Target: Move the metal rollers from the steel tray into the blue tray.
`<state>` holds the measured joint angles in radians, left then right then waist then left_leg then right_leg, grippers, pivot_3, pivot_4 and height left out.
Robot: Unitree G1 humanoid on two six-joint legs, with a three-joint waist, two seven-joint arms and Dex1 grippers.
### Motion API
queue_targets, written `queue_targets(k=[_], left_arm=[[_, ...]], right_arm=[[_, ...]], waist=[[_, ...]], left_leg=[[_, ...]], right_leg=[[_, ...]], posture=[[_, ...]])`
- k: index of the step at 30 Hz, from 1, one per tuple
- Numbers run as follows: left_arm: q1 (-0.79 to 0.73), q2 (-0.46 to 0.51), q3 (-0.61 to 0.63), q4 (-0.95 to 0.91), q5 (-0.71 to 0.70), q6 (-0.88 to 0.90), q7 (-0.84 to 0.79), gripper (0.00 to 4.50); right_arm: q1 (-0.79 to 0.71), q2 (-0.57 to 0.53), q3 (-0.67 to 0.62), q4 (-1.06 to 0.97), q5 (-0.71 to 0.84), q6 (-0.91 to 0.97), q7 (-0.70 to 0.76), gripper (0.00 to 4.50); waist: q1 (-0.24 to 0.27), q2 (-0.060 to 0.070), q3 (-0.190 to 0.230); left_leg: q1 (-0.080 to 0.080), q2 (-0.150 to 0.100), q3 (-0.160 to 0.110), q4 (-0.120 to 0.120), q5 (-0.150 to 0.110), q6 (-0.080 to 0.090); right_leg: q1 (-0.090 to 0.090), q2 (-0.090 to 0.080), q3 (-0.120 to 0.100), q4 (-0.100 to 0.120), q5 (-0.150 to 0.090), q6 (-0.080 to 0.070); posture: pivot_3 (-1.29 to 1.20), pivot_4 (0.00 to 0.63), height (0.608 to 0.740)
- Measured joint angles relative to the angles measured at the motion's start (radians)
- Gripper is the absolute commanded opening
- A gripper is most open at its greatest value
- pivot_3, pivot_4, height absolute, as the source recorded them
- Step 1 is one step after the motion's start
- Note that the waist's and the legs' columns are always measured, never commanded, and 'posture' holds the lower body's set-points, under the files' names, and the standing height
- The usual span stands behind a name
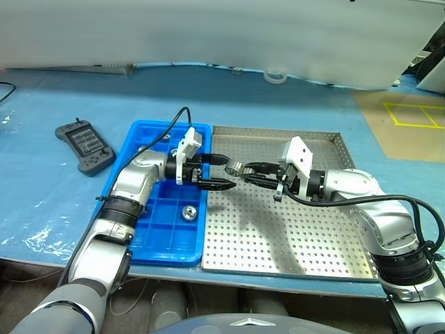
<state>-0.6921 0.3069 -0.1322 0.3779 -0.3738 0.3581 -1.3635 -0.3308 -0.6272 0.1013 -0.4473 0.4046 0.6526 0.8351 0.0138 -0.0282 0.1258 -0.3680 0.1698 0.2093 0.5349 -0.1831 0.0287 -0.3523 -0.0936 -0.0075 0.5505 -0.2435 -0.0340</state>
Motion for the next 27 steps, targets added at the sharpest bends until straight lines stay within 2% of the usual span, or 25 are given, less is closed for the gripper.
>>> queue_targets(k=[9,12,16,18,23,27], left_arm=[[-0.007,-0.027,0.009,-0.001,-0.008,0.0,0.038,4.44],[-0.007,-0.027,0.005,-0.003,-0.008,0.011,0.038,3.85],[-0.007,-0.024,0.005,-0.012,-0.009,0.025,0.038,2.61],[-0.007,-0.024,0.005,-0.015,-0.008,0.025,0.042,2.61],[-0.007,-0.029,0.005,-0.016,-0.006,0.022,0.051,1.59],[-0.007,-0.03,0.005,-0.016,-0.005,0.022,0.06,1.59]], right_arm=[[0.0,0.0,0.001,0.0,-0.007,-0.001,-0.003,0.65],[0.0,0.0,0.001,0.0,-0.009,-0.002,-0.003,0.65],[0.002,0.0,0.001,0.001,-0.01,-0.002,-0.007,0.65],[0.003,0.0,0.001,0.003,-0.011,-0.003,-0.007,0.65],[0.003,0.0,0.001,0.011,-0.011,-0.01,-0.005,0.65],[0.003,0.0,0.001,0.012,-0.012,-0.011,-0.006,0.65]], waist=[[-0.001,0.0,0.0],[-0.001,0.0,0.0],[-0.001,0.0,0.0],[-0.001,0.0,0.0],[-0.001,0.0,0.0],[-0.001,0.0,0.0]], left_leg=[[0.0,0.0,0.0,0.0,0.0,0.0],[0.0,0.0,0.0,0.0,0.0,0.0],[0.0,0.0,0.0,0.0,0.0,0.0],[0.0,0.0,0.0,0.0,0.0,0.0],[0.0,0.0,0.0,0.0,0.0,0.0],[0.0,0.0,0.0,0.0,0.0,0.0]], right_leg=[[0.0,0.0,0.0,0.0,0.0,0.0],[0.0,0.0,0.0,0.0,0.0,0.0],[0.0,0.0,0.0,0.0,0.0,0.0],[0.0,0.0,0.0,0.0,0.0,0.0],[0.0,0.0,0.0,0.0,0.0,0.0],[0.0,0.0,0.0,0.0,0.0,0.0]], posture=[[-0.3,0.15,0.74],[-0.3,0.15,0.74],[-0.3,0.15,0.74],[-0.3,0.15,0.74],[-0.3,0.15,0.74],[-0.3,0.15,0.74]])
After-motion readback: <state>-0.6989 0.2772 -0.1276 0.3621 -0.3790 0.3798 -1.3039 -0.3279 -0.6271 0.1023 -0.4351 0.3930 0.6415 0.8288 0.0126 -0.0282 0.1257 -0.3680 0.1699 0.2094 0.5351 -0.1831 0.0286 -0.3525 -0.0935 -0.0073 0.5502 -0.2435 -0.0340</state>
